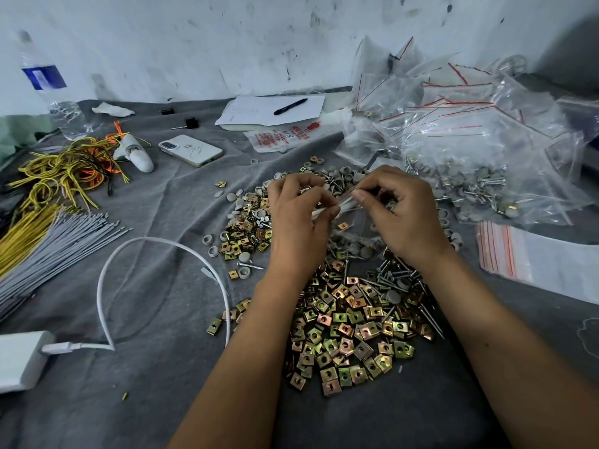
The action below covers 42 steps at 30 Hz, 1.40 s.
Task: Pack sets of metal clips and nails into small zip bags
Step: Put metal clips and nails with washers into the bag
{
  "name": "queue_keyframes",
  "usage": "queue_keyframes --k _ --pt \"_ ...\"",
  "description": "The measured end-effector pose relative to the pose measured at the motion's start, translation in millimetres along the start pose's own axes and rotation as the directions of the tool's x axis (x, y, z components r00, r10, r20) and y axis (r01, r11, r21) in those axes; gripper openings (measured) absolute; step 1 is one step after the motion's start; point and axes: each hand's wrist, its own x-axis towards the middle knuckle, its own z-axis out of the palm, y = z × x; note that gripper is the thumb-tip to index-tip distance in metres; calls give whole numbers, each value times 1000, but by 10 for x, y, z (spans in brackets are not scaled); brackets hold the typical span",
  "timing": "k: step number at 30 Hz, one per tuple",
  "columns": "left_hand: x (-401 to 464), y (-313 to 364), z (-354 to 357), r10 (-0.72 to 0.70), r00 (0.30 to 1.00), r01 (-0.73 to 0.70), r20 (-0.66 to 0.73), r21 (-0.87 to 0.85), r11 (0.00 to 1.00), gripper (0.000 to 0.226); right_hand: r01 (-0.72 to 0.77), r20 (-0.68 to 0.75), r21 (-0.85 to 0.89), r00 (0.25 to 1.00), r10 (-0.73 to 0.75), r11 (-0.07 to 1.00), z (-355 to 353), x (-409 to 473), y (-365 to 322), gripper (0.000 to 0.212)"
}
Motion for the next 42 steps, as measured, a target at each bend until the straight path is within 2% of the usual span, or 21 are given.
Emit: queue_keyframes --k 6,10,13,18,22,25,28,31,35,39,42 --pt "-11 -6 1 -7 1000 7 19 15 1000 4 -37 62 11 997 36 999 7 -12 22 3" --pt "-5 -32 0 -48 999 48 19 24 999 5 -36 24 -9 999 36 999 -7 -6 42 7" --pt "-1 -35 -23 -28 1000 28 -1 -2 1000 4 -38 25 -16 999 38 999 1 -7 42 6" --pt "-1 1 -44 -44 999 44 8 -10 999 5 -105 91 76 991 98 992 -17 -12 48 6" --pt "12 -27 -71 -129 991 130 46 -9 991 6 -81 21 103 997 79 991 -45 -11 37 25" --pt "22 -39 -81 -148 986 150 74 -18 989 6 -88 -38 118 995 93 989 -49 -11 46 20" --pt "16 -44 -84 -154 985 162 81 -105 981 9 -100 -98 112 989 111 989 -48 -10 54 14" --pt "6 -42 -101 -249 962 269 110 -251 930 9 -110 -100 125 987 123 986 -60 -3 61 13" --pt "12 -46 -135 -320 943 334 95 -303 893 8 -134 -64 128 988 143 983 -58 10 80 12" --pt "20 -24 -157 -331 938 346 106 -371 862 14 -151 -69 173 984 165 973 -74 20 78 8" --pt "13 0 -164 -355 928 368 111 -410 835 6 -157 -75 193 982 174 969 -74 19 83 9"
